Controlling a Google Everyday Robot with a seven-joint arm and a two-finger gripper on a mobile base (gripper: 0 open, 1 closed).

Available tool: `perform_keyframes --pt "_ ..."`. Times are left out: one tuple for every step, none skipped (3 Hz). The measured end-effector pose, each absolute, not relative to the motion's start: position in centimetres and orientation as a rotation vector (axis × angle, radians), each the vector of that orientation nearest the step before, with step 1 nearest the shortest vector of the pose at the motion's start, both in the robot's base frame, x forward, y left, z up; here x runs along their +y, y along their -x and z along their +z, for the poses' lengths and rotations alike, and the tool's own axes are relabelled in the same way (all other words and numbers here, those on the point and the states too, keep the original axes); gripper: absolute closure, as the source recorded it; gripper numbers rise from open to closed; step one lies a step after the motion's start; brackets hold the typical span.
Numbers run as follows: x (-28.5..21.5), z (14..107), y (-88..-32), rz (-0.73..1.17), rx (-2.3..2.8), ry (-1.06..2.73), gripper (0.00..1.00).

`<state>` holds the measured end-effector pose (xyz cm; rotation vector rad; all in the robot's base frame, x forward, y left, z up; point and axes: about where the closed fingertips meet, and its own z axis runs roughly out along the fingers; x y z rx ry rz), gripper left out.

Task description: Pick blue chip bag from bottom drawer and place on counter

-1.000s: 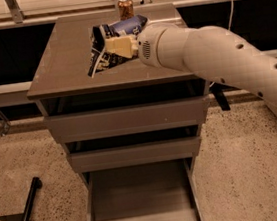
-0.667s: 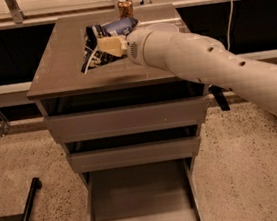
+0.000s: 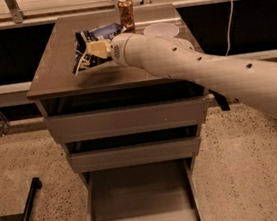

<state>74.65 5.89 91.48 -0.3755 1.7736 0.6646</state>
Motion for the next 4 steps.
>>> perform_keyframes --pt "6.44 91.34 -74.83 0.664 1.776 0.384 0.28" --pt "6.65 91.39 -74.76 0.667 1.775 0.386 0.05" --pt "6.74 91.41 -74.73 0.668 1.774 0.387 0.00" --pt "6.74 91.41 -74.73 0.668 1.774 0.387 0.00"
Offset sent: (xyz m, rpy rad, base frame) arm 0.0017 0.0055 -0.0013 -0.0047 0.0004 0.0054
